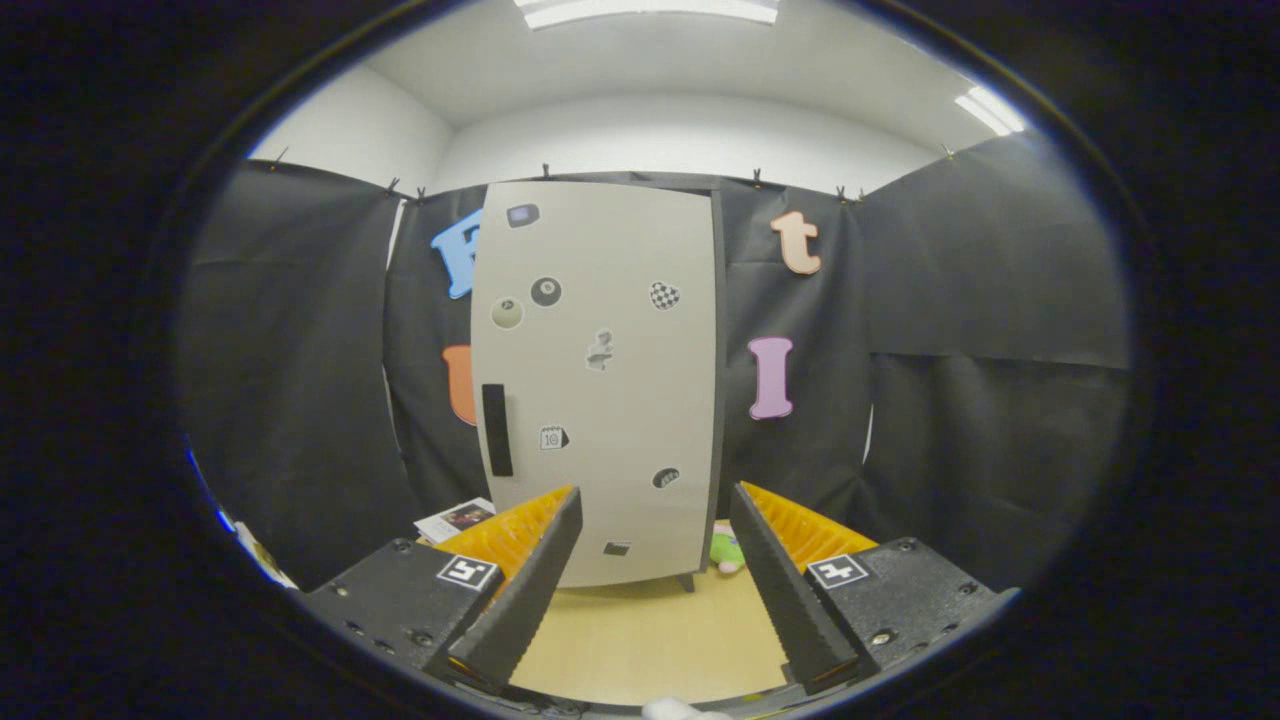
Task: Open the shoe cabinet door, grab the shoes and put them into the shoe cabinet, then close the shoe cabinet door.
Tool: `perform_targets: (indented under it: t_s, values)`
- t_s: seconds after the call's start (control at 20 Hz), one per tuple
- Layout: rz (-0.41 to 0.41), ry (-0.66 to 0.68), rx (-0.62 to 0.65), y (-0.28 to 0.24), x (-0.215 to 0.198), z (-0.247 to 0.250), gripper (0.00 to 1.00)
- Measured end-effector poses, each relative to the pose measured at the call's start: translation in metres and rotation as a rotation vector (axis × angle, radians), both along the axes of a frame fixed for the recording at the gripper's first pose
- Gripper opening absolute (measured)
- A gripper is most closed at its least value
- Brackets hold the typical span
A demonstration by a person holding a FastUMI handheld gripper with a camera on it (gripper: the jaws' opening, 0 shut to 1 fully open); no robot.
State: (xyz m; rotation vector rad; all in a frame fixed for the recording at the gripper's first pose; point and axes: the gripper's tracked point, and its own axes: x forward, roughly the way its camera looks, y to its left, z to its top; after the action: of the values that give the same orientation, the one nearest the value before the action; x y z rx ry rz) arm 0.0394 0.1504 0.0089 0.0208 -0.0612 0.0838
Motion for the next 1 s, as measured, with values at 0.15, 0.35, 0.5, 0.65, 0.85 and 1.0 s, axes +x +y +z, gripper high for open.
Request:
perform_targets:
  t_s: [0.15,0.35,0.5,0.65,0.85,1.0]
  values:
    - [-0.021,-0.003,0.006,-0.011,-0.009,-0.005,0.98]
    - [-0.03,0.004,0.016,-0.016,-0.018,-0.012,0.98]
    - [-0.036,0.01,0.01,-0.019,-0.021,-0.016,0.98]
    - [-0.036,0.009,0.012,-0.018,-0.024,-0.017,0.98]
    - [-0.042,-0.006,0.006,-0.019,-0.028,-0.014,0.98]
    - [-0.038,-0.01,0.003,-0.016,-0.031,-0.013,0.98]
